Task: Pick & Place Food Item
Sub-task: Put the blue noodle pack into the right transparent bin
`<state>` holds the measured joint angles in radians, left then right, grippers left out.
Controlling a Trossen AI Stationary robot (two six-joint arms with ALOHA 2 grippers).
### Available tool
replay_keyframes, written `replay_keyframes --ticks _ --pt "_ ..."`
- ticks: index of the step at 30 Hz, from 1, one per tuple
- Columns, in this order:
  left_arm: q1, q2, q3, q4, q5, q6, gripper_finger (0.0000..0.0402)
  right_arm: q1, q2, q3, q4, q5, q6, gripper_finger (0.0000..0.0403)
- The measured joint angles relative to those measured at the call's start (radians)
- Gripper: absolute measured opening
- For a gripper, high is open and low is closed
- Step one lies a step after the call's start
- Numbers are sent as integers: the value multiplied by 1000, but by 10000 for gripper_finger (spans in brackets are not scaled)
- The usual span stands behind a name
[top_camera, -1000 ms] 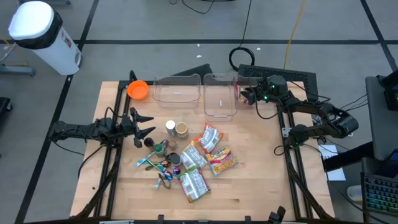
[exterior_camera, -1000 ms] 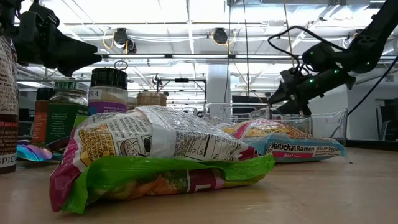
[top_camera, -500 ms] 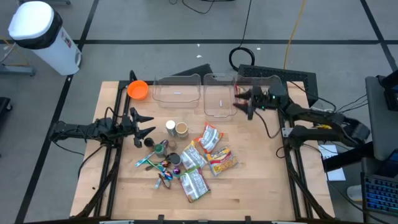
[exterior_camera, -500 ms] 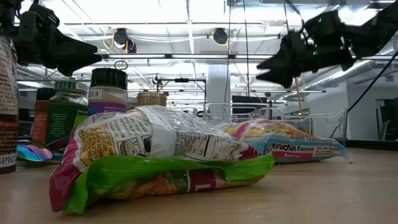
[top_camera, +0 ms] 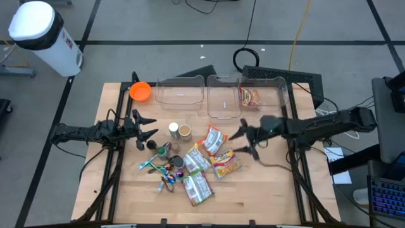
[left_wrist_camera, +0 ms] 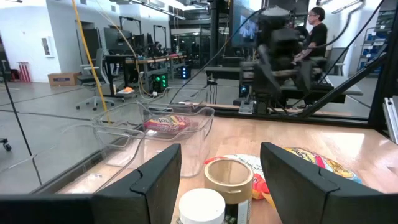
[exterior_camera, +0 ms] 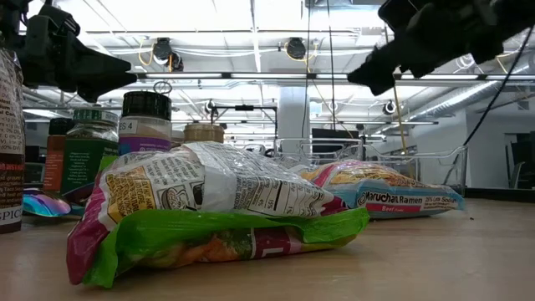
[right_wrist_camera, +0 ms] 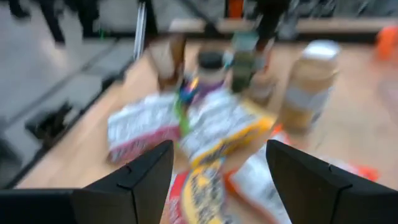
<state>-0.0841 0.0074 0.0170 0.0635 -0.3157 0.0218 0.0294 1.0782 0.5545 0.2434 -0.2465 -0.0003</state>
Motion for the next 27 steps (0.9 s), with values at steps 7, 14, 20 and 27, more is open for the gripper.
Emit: replay_keyframes --ticks 7,14,20,27 --pt "0 0 0 0 0 0 228 96 165 37 -69 93 -58 249" --pt "0 0 0 0 0 0 228 110 305 37 -7 90 -65 247" --pt "0 0 0 -1 0 0 228 110 366 37 31 88 -65 225" --pt "0 0 0 0 0 0 228 110 410 37 39 86 -64 189"
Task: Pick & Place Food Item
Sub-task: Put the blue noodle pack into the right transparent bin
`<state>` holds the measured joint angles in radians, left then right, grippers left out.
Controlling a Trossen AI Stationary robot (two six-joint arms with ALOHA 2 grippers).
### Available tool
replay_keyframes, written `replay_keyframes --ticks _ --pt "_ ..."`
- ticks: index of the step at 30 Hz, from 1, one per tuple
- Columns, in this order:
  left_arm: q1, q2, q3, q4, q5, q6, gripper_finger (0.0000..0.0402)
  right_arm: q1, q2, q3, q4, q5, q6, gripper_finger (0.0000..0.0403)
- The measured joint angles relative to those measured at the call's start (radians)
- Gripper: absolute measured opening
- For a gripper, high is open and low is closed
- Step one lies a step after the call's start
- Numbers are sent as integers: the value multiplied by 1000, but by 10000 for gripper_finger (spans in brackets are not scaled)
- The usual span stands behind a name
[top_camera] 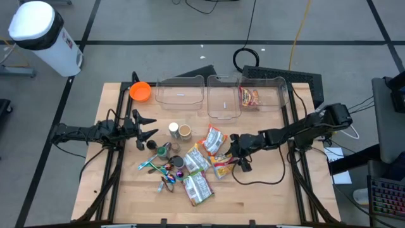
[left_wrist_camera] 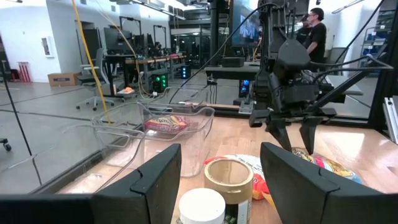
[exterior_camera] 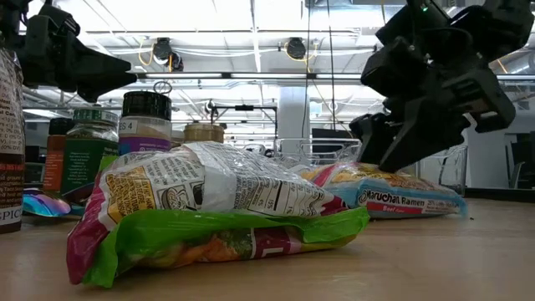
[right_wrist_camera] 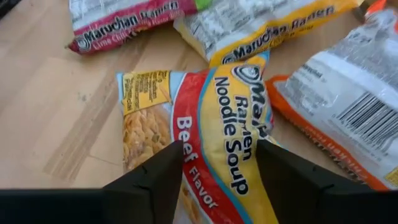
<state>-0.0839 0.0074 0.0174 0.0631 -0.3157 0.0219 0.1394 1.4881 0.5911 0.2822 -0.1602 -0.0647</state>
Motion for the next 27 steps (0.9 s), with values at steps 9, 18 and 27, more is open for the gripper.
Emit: replay_keyframes --ticks 9,18,27 --pt "0 0 0 0 0 0 228 0 5 0 -1 1 0 145" --pt "0 0 0 0 0 0 228 0 5 0 -1 2 -1 93" --pt "0 0 0 0 0 0 228 0 5 0 -1 2 -7 37"
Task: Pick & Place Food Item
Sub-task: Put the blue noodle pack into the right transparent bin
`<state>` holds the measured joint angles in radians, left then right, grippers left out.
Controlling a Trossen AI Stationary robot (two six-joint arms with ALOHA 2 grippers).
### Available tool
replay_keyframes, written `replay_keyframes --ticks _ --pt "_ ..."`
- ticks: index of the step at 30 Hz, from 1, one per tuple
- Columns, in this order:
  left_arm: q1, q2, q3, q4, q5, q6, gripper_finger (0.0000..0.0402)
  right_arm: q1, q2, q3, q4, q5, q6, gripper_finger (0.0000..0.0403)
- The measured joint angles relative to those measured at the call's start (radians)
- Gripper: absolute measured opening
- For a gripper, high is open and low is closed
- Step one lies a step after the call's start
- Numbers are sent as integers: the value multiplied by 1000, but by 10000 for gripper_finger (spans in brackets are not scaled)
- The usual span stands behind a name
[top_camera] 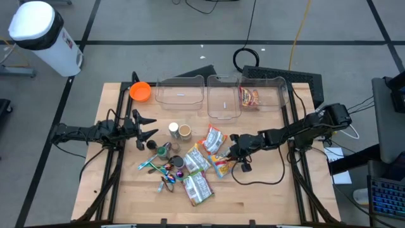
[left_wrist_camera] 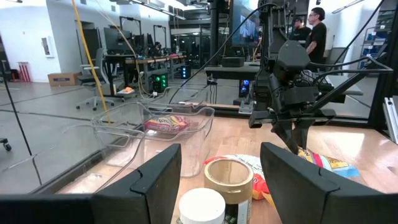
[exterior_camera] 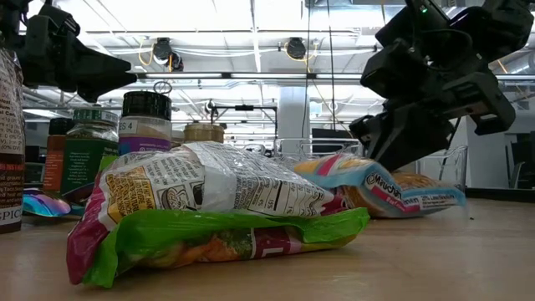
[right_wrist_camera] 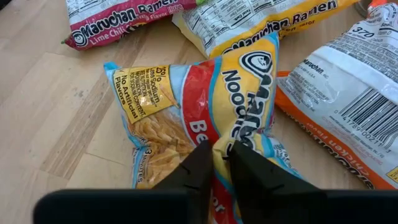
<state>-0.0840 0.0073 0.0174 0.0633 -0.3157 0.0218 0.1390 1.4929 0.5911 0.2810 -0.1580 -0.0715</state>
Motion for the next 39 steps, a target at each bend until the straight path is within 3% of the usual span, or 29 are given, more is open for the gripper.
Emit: replay_keyframes --ticks 7,23,28,36,39 --pt "0 0 0 0 0 0 228 0 -44 -1 -17 0 -17 3" --pt "0 0 0 0 0 0 228 -52 -454 -2 -90 15 -73 1" --pt "0 0 0 0 0 0 228 -86 -562 -2 -107 164 -72 1" --pt "0 0 0 0 0 0 228 -181 -674 -2 -155 533 -8 1" --pt "0 0 0 0 0 0 228 -232 -694 -2 -166 592 32 1"
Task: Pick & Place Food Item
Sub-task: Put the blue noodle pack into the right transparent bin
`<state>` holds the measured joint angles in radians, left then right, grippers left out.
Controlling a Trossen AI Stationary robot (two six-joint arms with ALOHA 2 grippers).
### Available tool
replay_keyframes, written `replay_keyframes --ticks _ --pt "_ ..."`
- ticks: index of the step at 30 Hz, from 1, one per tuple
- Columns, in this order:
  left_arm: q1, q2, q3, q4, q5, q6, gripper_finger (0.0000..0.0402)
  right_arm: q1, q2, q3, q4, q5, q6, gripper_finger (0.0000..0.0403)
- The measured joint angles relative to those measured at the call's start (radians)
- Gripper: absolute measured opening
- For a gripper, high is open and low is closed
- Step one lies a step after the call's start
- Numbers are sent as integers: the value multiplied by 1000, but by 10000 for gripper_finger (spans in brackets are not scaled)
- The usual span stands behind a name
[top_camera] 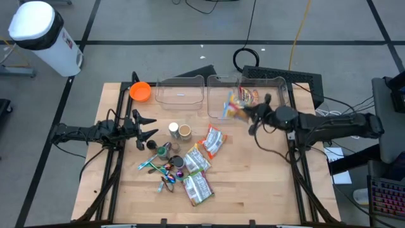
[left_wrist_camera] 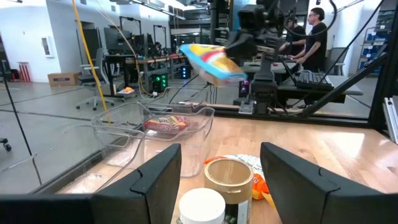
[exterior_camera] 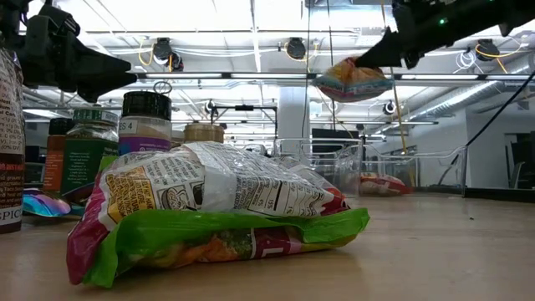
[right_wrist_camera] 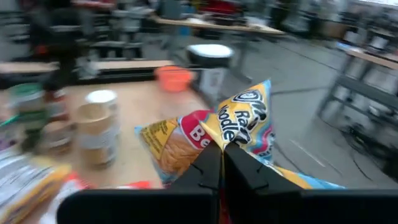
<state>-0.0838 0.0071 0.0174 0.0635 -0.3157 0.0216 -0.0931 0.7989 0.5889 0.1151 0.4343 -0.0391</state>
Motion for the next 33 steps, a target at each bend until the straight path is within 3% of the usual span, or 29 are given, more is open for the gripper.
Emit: replay_keyframes --ticks 7,15,26,33 --pt "0 0 0 0 0 0 228 -134 -30 -36 14 21 28 1" --pt "0 0 0 0 0 0 228 -311 -49 -133 110 220 44 1" --pt "0 0 0 0 0 0 228 -615 -52 -410 375 227 162 1" --pt "0 0 0 0 0 0 228 -678 -52 -500 444 219 211 1"
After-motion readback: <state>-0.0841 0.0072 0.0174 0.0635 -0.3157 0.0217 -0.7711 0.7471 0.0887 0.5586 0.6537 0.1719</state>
